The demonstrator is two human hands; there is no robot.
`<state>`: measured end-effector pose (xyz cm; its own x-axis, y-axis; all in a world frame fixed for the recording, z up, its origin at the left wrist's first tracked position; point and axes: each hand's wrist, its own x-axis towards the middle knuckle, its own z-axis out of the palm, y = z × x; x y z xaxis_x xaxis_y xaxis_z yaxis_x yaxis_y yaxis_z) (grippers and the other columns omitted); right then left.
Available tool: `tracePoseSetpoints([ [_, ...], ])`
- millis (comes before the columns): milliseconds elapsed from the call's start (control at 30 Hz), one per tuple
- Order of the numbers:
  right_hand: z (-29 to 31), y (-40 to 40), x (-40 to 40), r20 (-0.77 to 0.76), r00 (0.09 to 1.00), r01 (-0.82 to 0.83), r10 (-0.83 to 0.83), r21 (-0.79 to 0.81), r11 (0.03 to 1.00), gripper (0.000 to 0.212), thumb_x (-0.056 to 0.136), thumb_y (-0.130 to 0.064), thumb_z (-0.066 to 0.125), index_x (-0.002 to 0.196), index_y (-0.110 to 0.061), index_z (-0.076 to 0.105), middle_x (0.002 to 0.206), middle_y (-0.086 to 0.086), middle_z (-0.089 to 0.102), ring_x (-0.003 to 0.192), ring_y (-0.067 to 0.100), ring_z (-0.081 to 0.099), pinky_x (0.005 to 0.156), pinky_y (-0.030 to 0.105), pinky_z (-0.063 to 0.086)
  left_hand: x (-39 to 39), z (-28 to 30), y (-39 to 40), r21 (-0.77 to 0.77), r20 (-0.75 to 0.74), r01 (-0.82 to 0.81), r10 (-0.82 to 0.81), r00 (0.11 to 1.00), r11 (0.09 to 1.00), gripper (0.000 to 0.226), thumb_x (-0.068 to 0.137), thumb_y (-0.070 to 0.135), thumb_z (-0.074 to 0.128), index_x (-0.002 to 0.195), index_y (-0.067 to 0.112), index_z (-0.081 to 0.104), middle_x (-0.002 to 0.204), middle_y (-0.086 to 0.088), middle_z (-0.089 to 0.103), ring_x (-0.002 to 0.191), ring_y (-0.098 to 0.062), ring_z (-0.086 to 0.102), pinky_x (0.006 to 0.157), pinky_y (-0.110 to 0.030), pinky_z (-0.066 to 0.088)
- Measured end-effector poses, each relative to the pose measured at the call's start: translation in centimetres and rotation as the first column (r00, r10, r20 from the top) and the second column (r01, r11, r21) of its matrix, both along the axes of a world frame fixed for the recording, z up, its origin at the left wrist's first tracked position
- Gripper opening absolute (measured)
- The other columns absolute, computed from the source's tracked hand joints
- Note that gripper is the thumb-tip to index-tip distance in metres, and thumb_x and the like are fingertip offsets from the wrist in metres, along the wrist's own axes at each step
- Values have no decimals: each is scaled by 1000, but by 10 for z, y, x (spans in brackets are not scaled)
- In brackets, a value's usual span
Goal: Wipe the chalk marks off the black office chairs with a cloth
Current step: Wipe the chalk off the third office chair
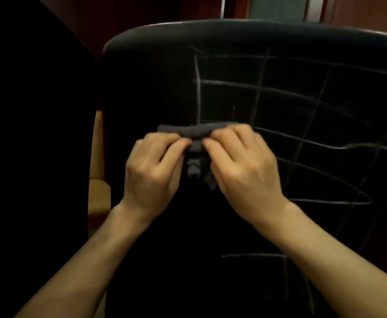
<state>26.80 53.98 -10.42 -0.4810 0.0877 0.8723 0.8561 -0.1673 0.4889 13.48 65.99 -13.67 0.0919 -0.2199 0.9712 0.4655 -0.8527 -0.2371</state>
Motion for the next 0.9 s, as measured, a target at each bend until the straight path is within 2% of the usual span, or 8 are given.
tracePoseSetpoints([
  [100, 0, 2, 1, -40, 999, -22, 23, 26, 999, 26, 102, -7, 50, 89, -2, 72, 90, 14, 68, 83, 32, 60, 71, 37, 41, 7, 3, 0, -19, 47, 12, -11, 999, 1000, 21, 98, 5, 55, 108, -4, 71, 105, -21, 67, 100, -31, 57, 82, -42, 45],
  [233, -52, 4, 10, 5, 1000, 20, -20, -79, 997, 16, 96, -7, 61, 87, -3, 73, 79, 12, 64, 72, 32, 59, 68, 40, 42, 6, -53, 3, -45, -60, 46, -49, 997, 998, 20, 95, 4, 58, 105, -5, 73, 102, -21, 69, 100, -31, 58, 85, -41, 46],
  [300, -53, 5, 9, -3, 1000, 27, -28, -100, 995, 19, 97, -7, 57, 86, -4, 72, 80, 12, 64, 72, 33, 59, 69, 40, 44, 4, -55, 2, -83, -74, 61, -67, 995, 995, 20, 96, 6, 59, 104, -4, 74, 101, -20, 69, 99, -29, 60, 84, -40, 49],
  [367, -32, 7, 2, -54, 998, 33, -36, -50, 998, 21, 98, -7, 52, 87, -3, 70, 84, 14, 63, 74, 34, 58, 69, 41, 40, 7, -34, -7, -135, 14, 116, -116, 993, 984, 18, 94, 3, 61, 106, -4, 73, 101, -18, 69, 96, -29, 62, 85, -39, 52],
  [467, 11, 10, -14, -138, 990, 20, -2, 128, 992, 13, 94, -4, 56, 93, -2, 70, 93, 16, 65, 83, 34, 55, 71, 38, 37, 12, 15, -23, -160, 197, 199, -167, 966, 967, 20, 91, -1, 63, 108, -2, 73, 104, -17, 69, 98, -28, 64, 94, -27, 46],
  [567, 41, 12, -19, -150, 987, -22, 57, 220, 975, 14, 92, -1, 57, 95, -1, 71, 97, 16, 67, 92, 29, 52, 75, 35, 38, 16, 50, -27, -140, 248, 205, -166, 955, 969, 22, 90, -1, 64, 111, -1, 72, 107, -16, 69, 102, -27, 63, 97, -22, 43],
  [733, -1, 13, -3, -117, 992, -28, 47, 154, 988, 21, 97, -3, 55, 81, -2, 69, 85, 17, 65, 82, 34, 56, 73, 41, 41, 25, 2, -14, -104, 203, 190, -166, 965, 976, 20, 90, -3, 59, 105, -6, 72, 105, -20, 67, 104, -30, 60, 95, -39, 50],
  [900, -8, 18, -1, -112, 990, -67, 85, 149, 987, 26, 100, -4, 51, 85, 1, 72, 91, 17, 69, 89, 31, 59, 80, 38, 46, 31, -7, -16, -102, 263, 235, -202, 943, 967, 18, 92, -5, 59, 102, -6, 74, 101, -18, 70, 102, -26, 62, 100, -30, 47],
])
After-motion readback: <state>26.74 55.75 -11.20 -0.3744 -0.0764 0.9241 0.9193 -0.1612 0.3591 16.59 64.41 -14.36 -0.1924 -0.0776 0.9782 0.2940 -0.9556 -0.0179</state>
